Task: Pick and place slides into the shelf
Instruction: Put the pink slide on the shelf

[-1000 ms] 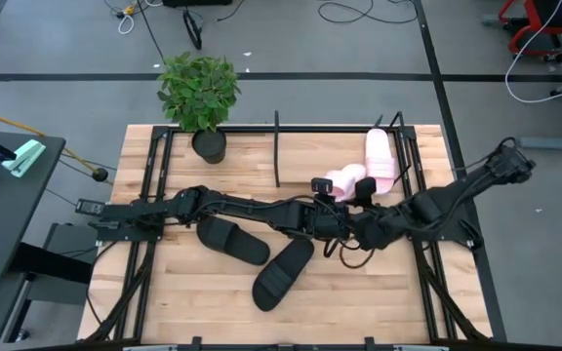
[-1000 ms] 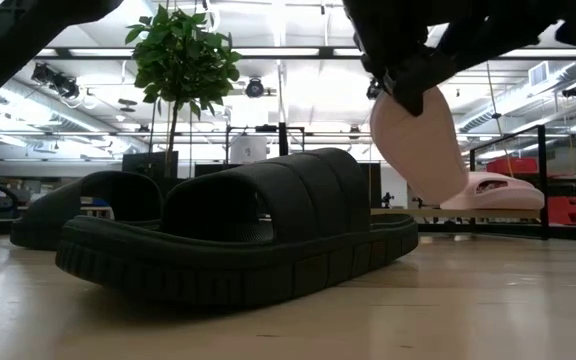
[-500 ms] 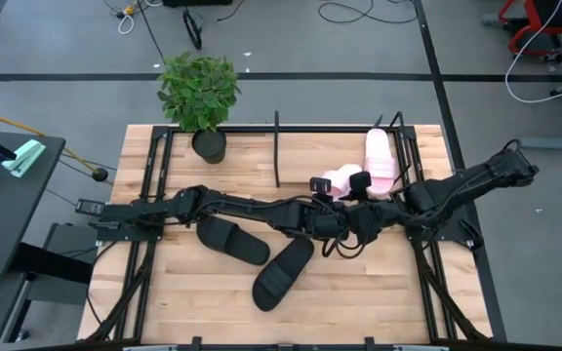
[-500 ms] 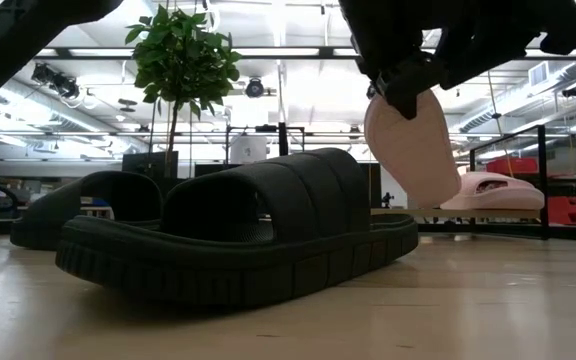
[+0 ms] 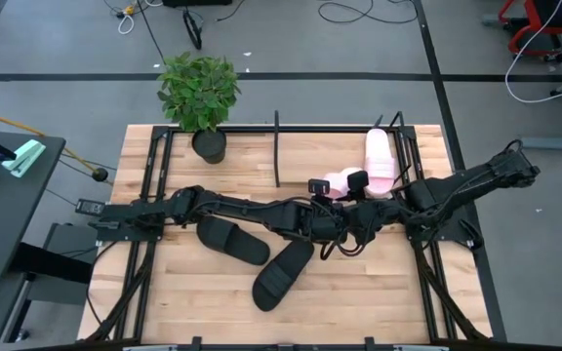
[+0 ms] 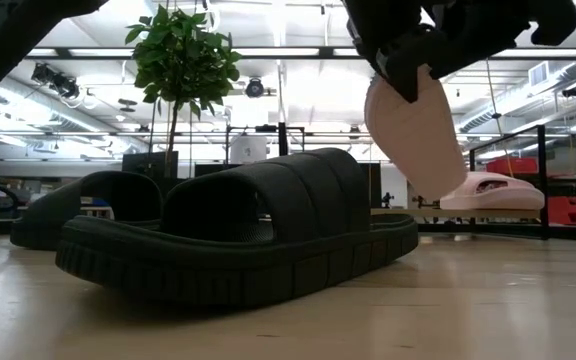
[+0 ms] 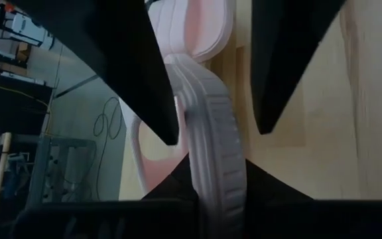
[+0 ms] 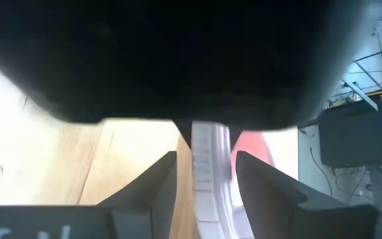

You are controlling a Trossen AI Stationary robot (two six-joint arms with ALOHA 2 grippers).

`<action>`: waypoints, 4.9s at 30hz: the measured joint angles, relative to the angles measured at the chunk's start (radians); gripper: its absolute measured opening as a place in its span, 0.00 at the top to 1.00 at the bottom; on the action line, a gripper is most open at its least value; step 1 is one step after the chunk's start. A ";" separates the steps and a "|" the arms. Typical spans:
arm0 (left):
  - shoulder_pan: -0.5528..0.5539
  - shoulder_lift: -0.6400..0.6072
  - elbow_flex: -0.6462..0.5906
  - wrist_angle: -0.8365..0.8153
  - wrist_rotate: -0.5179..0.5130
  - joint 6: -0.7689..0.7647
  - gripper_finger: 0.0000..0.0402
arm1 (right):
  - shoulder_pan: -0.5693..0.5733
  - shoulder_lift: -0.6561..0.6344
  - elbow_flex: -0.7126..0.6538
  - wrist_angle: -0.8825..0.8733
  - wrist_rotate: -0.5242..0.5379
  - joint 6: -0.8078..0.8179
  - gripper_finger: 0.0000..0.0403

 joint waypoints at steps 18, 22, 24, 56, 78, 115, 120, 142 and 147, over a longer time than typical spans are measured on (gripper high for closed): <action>-0.001 -0.005 0.000 0.023 0.011 -0.005 0.87 | -0.034 -0.004 -0.001 0.022 -0.029 0.005 0.65; -0.001 -0.007 0.000 0.023 0.021 -0.003 0.90 | -0.037 -0.004 -0.001 0.020 -0.040 0.008 0.72; -0.001 -0.008 0.000 0.023 0.023 -0.001 0.90 | -0.037 -0.004 0.000 0.020 -0.049 0.011 0.79; -0.013 -0.131 0.004 -0.154 -0.127 0.091 0.65 | -0.040 -0.042 -0.005 -0.009 0.065 -0.110 0.94; -0.167 -0.606 -0.004 -0.405 -0.130 -0.234 0.65 | -0.059 -0.081 -0.166 0.401 0.087 -0.437 0.94; -0.341 -0.658 -0.718 -0.362 -0.419 -1.075 0.68 | -0.292 -0.693 -0.658 0.733 -0.059 -0.470 0.94; -0.370 -0.659 -0.800 -0.330 -0.455 -1.181 0.68 | -0.380 -0.692 -0.658 0.733 -0.150 -0.467 0.94; -0.380 -0.657 -0.958 -0.303 -0.452 -1.417 0.71 | -0.703 -0.689 -0.770 0.865 -0.445 -0.440 0.94; -0.379 -0.657 -0.958 -0.297 -0.449 -1.434 0.72 | -0.732 -0.690 -0.770 0.820 -0.473 -0.389 0.94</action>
